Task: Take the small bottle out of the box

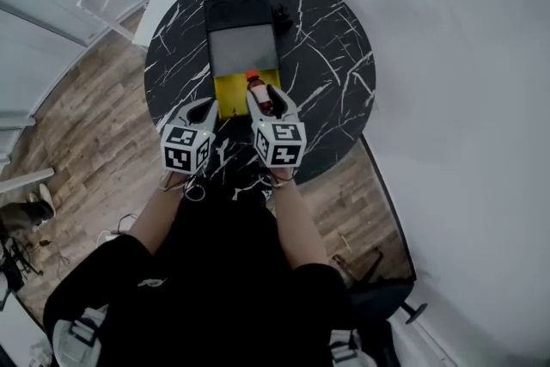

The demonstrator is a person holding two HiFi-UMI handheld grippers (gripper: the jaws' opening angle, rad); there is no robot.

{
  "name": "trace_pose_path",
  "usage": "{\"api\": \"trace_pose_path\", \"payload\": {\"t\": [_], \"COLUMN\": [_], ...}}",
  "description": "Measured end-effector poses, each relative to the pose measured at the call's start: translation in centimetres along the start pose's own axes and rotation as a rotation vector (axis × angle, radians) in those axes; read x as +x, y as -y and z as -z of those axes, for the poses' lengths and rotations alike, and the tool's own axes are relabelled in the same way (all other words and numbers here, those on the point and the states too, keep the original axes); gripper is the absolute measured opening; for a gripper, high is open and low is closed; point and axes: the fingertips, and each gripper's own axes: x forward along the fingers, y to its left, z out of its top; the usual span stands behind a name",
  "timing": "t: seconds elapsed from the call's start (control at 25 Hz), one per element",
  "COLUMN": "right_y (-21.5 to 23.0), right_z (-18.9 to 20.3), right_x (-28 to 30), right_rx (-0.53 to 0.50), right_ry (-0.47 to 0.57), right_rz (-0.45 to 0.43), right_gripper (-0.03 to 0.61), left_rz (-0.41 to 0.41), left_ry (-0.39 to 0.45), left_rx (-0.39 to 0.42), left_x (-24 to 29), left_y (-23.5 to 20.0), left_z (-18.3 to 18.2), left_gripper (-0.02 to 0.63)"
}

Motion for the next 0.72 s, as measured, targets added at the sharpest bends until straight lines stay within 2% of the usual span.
{"api": "trace_pose_path", "payload": {"t": [0.4,0.72], "right_y": [-0.2,-0.7], "right_z": [-3.5,-6.5], "right_x": [-2.5,-4.8], "right_rx": [-0.027,-0.072], "right_ry": [0.131,0.223], "right_rz": [0.028,0.040], "right_gripper": [0.189,0.189], "left_rz": [-0.015,-0.023], "left_ry": [0.089,0.176], "left_rx": [0.017,0.069], "left_x": [-1.1,-2.5], "left_y": [0.5,2.1], "left_z": [-3.5,-6.7], "left_gripper": [-0.002,-0.002]}}
